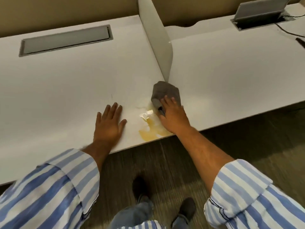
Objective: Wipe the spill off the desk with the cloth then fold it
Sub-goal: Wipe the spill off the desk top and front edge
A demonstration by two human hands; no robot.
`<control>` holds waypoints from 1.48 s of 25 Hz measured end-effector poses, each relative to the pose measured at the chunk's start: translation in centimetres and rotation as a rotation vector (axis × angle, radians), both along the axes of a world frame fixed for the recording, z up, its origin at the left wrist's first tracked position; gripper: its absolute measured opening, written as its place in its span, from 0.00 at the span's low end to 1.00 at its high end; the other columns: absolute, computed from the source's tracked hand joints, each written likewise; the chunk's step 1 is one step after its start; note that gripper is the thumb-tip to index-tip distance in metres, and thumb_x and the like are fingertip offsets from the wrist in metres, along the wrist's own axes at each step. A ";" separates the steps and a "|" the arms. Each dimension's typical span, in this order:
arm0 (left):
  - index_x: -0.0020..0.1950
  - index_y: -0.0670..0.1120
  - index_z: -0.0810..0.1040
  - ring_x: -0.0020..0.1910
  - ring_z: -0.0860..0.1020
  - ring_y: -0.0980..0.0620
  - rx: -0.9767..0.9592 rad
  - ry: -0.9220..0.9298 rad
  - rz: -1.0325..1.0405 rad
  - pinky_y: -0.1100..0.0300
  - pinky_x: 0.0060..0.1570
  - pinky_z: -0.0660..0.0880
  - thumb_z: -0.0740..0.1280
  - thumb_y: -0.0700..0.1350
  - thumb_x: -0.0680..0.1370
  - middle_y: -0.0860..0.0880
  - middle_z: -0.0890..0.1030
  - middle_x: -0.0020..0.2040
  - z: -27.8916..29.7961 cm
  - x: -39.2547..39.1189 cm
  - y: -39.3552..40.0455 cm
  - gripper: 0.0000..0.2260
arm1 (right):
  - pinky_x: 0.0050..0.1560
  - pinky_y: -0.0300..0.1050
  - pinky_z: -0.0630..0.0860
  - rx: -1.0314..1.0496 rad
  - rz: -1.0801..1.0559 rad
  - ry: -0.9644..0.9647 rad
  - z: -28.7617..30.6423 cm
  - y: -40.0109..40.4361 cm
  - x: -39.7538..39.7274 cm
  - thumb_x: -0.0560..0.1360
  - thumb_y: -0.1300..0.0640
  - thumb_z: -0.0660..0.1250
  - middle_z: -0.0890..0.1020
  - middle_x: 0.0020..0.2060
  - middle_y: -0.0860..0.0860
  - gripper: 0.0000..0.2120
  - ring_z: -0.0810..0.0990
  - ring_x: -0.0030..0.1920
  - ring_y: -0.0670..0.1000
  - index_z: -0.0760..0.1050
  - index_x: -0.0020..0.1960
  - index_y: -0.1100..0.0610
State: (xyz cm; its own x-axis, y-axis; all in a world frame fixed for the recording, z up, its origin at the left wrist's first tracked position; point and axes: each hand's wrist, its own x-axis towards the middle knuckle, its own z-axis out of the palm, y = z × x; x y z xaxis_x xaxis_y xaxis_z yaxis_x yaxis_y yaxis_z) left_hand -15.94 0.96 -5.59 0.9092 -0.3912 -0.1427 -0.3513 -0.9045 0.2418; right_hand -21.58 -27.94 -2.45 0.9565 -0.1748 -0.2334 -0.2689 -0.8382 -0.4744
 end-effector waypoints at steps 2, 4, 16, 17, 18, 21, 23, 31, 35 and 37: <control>0.88 0.52 0.53 0.88 0.49 0.47 -0.038 0.000 0.015 0.40 0.85 0.46 0.47 0.62 0.86 0.52 0.52 0.88 -0.3 -0.1 0.2 0.31 | 0.84 0.66 0.45 -0.150 0.055 0.062 -1.6 0.8 0.2 0.85 0.35 0.51 0.47 0.88 0.48 0.36 0.44 0.87 0.55 0.47 0.87 0.49; 0.88 0.52 0.53 0.88 0.49 0.48 -0.048 0.005 0.019 0.42 0.85 0.45 0.47 0.62 0.86 0.52 0.52 0.88 -0.5 0.3 0.4 0.31 | 0.84 0.66 0.38 -0.216 0.053 0.066 -2.5 1.6 -0.2 0.84 0.32 0.45 0.42 0.88 0.47 0.37 0.39 0.87 0.53 0.42 0.87 0.49; 0.81 0.43 0.71 0.82 0.66 0.42 -0.347 0.002 0.112 0.48 0.83 0.60 0.62 0.42 0.86 0.44 0.69 0.83 -0.6 -0.7 3.1 0.21 | 0.83 0.59 0.33 -0.235 0.315 -0.024 -2.9 9.1 -8.1 0.85 0.37 0.49 0.41 0.87 0.45 0.35 0.36 0.86 0.48 0.41 0.87 0.48; 0.82 0.44 0.69 0.83 0.64 0.42 -0.274 -0.022 0.047 0.46 0.83 0.60 0.60 0.45 0.87 0.45 0.67 0.84 -0.8 -1.2 3.9 0.23 | 0.84 0.59 0.34 -0.233 0.343 -0.014 -2.7 8.7 -8.6 0.85 0.36 0.48 0.41 0.87 0.45 0.35 0.36 0.85 0.48 0.40 0.87 0.47; 0.84 0.45 0.66 0.84 0.63 0.43 -0.214 -0.045 0.001 0.45 0.83 0.59 0.57 0.49 0.87 0.45 0.65 0.85 -0.9 -1.9 4.5 0.24 | 0.84 0.60 0.36 -0.236 0.372 -0.007 -2.4 8.3 -9.1 0.86 0.36 0.48 0.41 0.87 0.44 0.35 0.36 0.85 0.47 0.40 0.87 0.47; 0.85 0.47 0.63 0.85 0.61 0.45 -0.172 -0.073 0.003 0.46 0.84 0.56 0.54 0.52 0.86 0.47 0.63 0.86 -1.0 -2.2 4.5 0.27 | 0.85 0.63 0.47 -0.202 0.408 0.036 -0.9 7.0 -9.0 0.86 0.35 0.50 0.50 0.87 0.43 0.31 0.46 0.85 0.46 0.48 0.86 0.42; 0.85 0.47 0.63 0.85 0.60 0.46 -0.164 -0.074 0.015 0.48 0.85 0.53 0.57 0.50 0.87 0.47 0.62 0.86 -0.7 -2.1 4.2 0.25 | 0.75 0.61 0.71 -0.071 0.303 0.124 1.9 5.7 -7.6 0.84 0.33 0.50 0.72 0.78 0.44 0.22 0.70 0.75 0.46 0.66 0.76 0.33; 0.85 0.45 0.64 0.85 0.61 0.45 -0.209 -0.087 0.020 0.49 0.85 0.52 0.58 0.47 0.87 0.46 0.63 0.86 -1.3 -2.1 4.6 0.25 | 0.43 0.48 0.80 0.151 -0.173 -0.427 12.4 0.5 0.7 0.83 0.36 0.61 0.84 0.40 0.45 0.17 0.85 0.43 0.52 0.81 0.52 0.47; 0.85 0.45 0.64 0.85 0.61 0.46 -0.210 -0.092 0.032 0.48 0.85 0.51 0.60 0.45 0.87 0.46 0.63 0.86 -1.3 -2.0 4.7 0.24 | 0.61 0.61 0.79 -0.187 0.123 -0.323 8.9 2.7 2.5 0.84 0.41 0.62 0.81 0.70 0.54 0.19 0.80 0.67 0.66 0.73 0.74 0.42; 0.85 0.46 0.63 0.86 0.59 0.46 -0.186 -0.092 0.051 0.47 0.85 0.49 0.58 0.46 0.88 0.46 0.62 0.86 -1.4 -2.1 4.7 0.25 | 0.79 0.72 0.58 -0.325 0.329 0.109 4.1 5.3 1.3 0.86 0.46 0.61 0.52 0.88 0.52 0.32 0.53 0.85 0.65 0.52 0.86 0.43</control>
State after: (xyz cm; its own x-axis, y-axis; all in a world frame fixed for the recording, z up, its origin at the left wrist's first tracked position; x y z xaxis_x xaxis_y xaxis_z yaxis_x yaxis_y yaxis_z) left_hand -18.02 5.69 -6.97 0.9342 -0.3566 0.0124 -0.3350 -0.8644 0.3750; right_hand -20.26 -22.61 1.70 0.9464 0.0532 -0.3186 0.0025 -0.9875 -0.1576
